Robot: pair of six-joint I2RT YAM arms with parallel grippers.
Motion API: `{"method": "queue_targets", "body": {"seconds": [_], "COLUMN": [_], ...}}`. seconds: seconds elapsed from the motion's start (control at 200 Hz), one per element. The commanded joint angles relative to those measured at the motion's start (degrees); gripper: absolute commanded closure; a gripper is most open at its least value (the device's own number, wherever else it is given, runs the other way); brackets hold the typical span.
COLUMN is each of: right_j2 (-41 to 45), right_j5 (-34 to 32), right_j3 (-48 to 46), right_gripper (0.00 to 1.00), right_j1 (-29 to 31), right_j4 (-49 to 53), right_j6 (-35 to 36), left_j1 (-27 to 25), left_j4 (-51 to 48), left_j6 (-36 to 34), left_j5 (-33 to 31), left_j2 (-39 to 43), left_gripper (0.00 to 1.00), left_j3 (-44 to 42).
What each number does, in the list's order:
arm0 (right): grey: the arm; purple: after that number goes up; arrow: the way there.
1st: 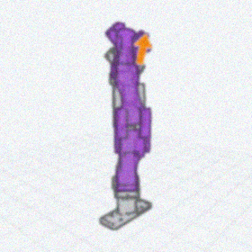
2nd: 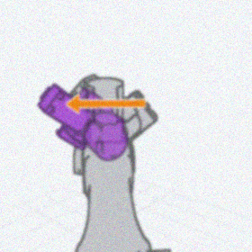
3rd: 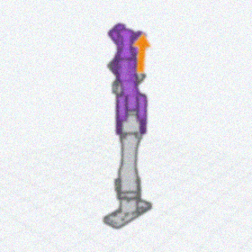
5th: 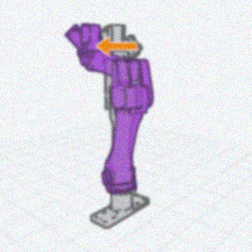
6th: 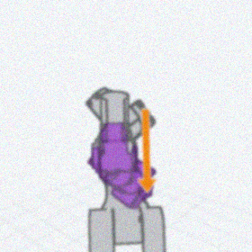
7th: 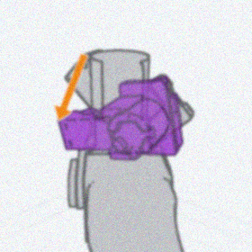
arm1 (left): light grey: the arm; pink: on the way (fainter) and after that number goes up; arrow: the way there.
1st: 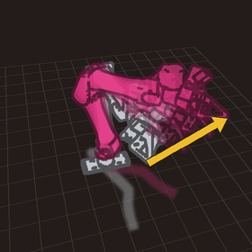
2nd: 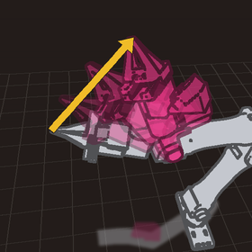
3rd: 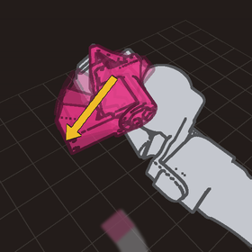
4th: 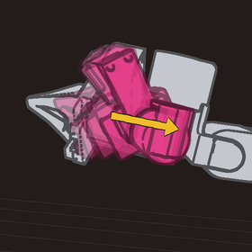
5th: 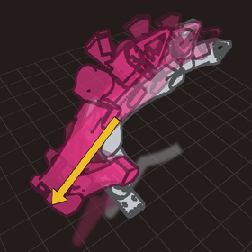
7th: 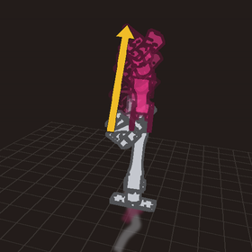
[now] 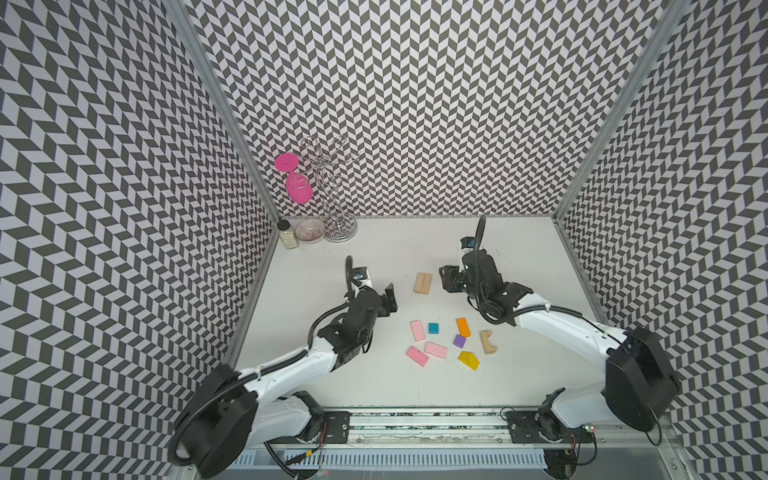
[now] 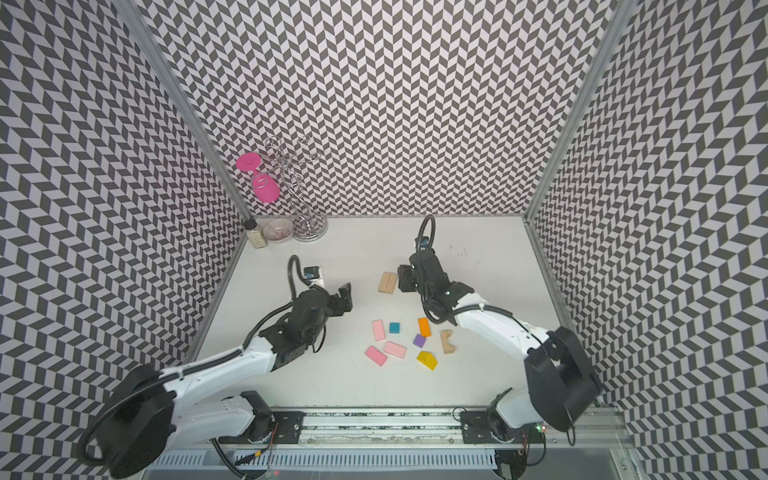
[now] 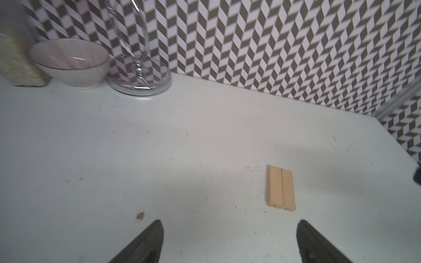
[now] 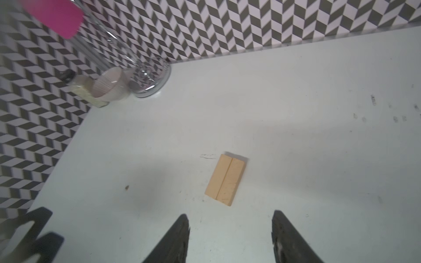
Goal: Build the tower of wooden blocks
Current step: 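Lift both grippers away from the aligned wooden blocks, then move the right gripper to the long pink block and grasp it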
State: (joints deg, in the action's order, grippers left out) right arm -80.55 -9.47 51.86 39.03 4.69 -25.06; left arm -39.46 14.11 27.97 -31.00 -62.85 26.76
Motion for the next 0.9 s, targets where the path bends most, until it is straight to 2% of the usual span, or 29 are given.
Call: {"method": "queue_targets", "body": {"seconds": [0.0,0.095,0.165,0.306,0.516,0.896], "right_j2": [1.2,0.1,-2.1,-9.0,-17.8,-18.9], "right_j5": [-1.6,-3.3,-4.0,-4.5,-7.3,-12.5], "right_j3": [-5.4,-6.3,-6.5,-4.8,-1.3,-0.7], "right_gripper": [0.38,0.36,0.36,0.39,0.42,0.51], "right_j1": [5.8,9.8,12.0,15.9,19.4,19.7], "right_j4": [-4.5,-3.1,-3.0,-2.3,1.2,5.4], "right_j6": [-2.1,-2.4,-2.9,-3.6,-4.8,-6.4], "left_j1": [5.8,13.0,15.9,16.0,16.0,16.0], "left_j4": [3.0,2.9,1.4,3.2,3.6,3.6], "left_j6": [-0.9,2.6,3.6,4.1,3.8,3.5], "left_j5": [-6.4,-2.5,1.4,-0.5,0.3,0.5], "left_j2": [3.6,4.1,3.8,5.4,6.0,4.0], "left_gripper": [0.07,0.06,0.07,0.05,0.03,0.03], "left_j3": [-6.4,-9.3,-9.0,-10.7,-11.1,-10.1]}}
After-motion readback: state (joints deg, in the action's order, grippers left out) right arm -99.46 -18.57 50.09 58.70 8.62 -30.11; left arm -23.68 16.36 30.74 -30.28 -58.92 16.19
